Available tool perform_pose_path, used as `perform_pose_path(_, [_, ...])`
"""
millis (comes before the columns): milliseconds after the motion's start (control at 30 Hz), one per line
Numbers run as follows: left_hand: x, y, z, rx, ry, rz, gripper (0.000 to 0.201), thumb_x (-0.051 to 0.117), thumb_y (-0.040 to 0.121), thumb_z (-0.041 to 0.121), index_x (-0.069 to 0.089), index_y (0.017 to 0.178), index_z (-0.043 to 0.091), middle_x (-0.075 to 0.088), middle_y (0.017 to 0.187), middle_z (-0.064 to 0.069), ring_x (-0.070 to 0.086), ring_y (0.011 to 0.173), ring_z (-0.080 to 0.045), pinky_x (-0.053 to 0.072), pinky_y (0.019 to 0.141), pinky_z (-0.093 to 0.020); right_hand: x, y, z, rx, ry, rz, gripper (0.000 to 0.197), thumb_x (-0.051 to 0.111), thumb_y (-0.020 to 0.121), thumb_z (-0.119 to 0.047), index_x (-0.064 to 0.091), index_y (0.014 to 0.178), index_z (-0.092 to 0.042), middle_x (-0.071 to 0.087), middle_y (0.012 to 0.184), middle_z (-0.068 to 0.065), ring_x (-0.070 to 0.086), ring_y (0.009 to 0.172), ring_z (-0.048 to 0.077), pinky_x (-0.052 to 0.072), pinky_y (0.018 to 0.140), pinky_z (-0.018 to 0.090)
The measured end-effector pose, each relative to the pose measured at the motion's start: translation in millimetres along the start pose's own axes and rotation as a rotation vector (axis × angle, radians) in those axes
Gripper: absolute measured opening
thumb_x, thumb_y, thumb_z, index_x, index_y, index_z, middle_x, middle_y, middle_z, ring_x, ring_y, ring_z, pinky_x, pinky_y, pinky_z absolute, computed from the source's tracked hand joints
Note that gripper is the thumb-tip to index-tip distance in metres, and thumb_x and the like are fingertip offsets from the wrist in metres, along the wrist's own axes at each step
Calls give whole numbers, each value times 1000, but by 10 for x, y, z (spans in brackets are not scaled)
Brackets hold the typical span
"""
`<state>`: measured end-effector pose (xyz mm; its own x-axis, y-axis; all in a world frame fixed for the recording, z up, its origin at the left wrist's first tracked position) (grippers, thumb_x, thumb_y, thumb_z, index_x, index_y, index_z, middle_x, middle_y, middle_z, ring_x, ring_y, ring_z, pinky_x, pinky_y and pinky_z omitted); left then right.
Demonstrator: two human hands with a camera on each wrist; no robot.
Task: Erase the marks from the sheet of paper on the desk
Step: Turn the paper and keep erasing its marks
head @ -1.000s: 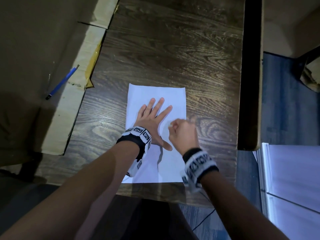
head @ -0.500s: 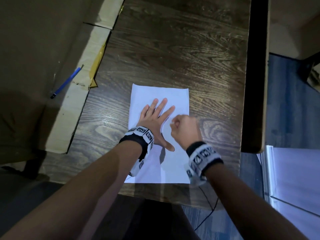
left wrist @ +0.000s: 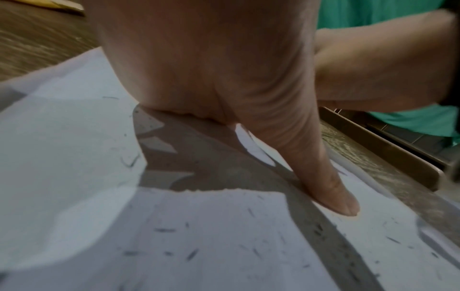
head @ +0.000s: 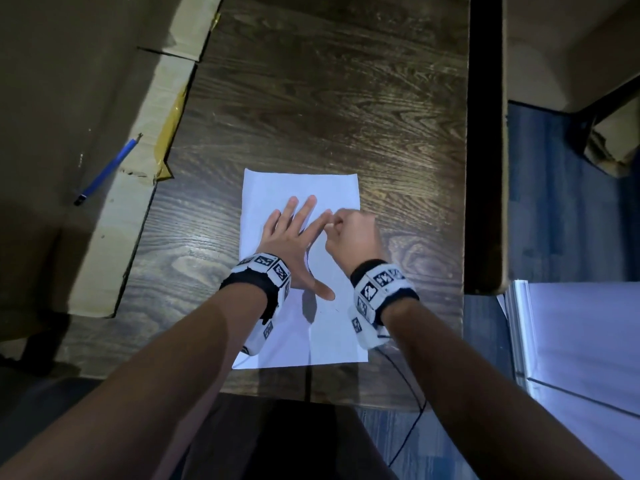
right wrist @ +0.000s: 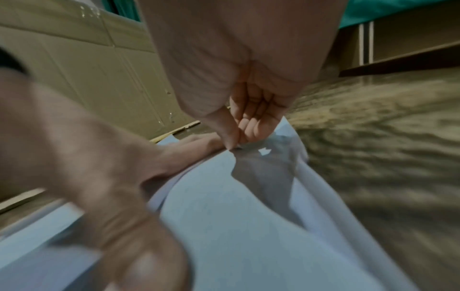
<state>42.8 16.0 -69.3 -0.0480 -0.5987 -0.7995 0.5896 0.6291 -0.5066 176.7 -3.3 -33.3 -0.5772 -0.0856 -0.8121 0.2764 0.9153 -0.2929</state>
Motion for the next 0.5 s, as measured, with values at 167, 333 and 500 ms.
perform_pose_path(167, [16, -4, -8, 0, 10, 33, 150, 64, 40, 95, -24, 151, 44, -41, 155, 10, -39, 143, -22, -15, 120, -49, 64, -477, 35, 10, -6, -121, 13, 57, 87, -13, 69, 87, -10, 68, 83, 8, 65, 78, 28, 55, 69, 36])
perform_pose_path(333, [12, 19, -5, -6, 14, 0, 155, 61, 35, 98, -27, 149, 43, -45, 153, 10, -42, 141, -21, -17, 118, -48, 29, -8, -52, 9, 21, -7, 12, 57, 88, -14, 67, 83, -11, 67, 77, 8, 64, 75, 30, 56, 70, 38])
perform_pose_path(500, [22, 5, -16, 5, 2, 23, 150, 63, 39, 96, -24, 150, 44, -41, 155, 10, -40, 142, -21, -14, 120, -50, 114, -447, 49, -6, -28, -75, 11, 57, 85, -16, 67, 82, -13, 66, 75, 5, 63, 73, 28, 55, 67, 38])
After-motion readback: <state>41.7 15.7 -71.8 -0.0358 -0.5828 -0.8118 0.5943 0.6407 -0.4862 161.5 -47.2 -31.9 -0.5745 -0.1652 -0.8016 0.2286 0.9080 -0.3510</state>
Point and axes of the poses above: each hand's wrist, its own y-axis towards the middle knuckle, its own x-axis out of the palm, z = x × y, the point moved 3 cm from there along y, towards the middle knuckle
